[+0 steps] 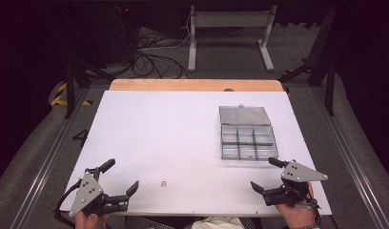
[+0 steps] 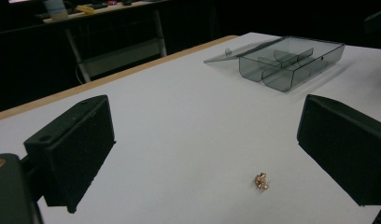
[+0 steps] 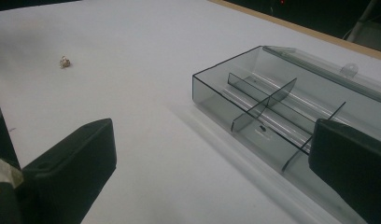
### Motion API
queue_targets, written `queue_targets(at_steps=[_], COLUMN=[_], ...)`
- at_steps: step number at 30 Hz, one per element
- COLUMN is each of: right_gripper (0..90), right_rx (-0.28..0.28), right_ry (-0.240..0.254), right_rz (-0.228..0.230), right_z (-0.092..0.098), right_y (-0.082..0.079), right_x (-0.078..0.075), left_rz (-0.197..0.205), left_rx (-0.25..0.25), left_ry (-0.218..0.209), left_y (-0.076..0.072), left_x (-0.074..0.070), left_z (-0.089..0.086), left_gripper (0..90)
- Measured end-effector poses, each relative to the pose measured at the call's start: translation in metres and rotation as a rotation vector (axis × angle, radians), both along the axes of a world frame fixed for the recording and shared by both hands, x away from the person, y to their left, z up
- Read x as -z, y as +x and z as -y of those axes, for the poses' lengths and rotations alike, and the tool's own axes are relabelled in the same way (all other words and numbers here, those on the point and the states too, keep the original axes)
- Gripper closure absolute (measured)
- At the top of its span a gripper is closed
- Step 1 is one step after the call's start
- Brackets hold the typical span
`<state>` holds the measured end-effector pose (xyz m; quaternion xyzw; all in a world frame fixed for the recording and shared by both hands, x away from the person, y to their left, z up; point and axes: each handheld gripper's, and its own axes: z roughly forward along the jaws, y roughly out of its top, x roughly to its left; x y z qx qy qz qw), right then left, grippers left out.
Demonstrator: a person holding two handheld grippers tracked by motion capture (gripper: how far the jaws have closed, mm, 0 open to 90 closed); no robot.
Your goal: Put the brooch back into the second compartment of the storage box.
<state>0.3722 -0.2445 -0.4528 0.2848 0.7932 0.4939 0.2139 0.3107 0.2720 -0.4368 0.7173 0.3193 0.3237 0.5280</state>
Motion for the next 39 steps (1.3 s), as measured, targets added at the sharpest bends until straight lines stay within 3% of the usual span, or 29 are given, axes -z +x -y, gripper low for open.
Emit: queue_targets(at_steps=[39], right_gripper=[1.6], right_rx=[-0.026], right_ry=[-0.016], right_rz=[-0.023], right_z=[-0.0071], right_y=[0.0035], right_x=[-0.0081], left_rz=[0.003], left_rx=[-0.006], left_ry=[0.008], left_y=[-0.0007], left_x=[-0.0002], left_z=[0.0009], left_gripper=[4.5])
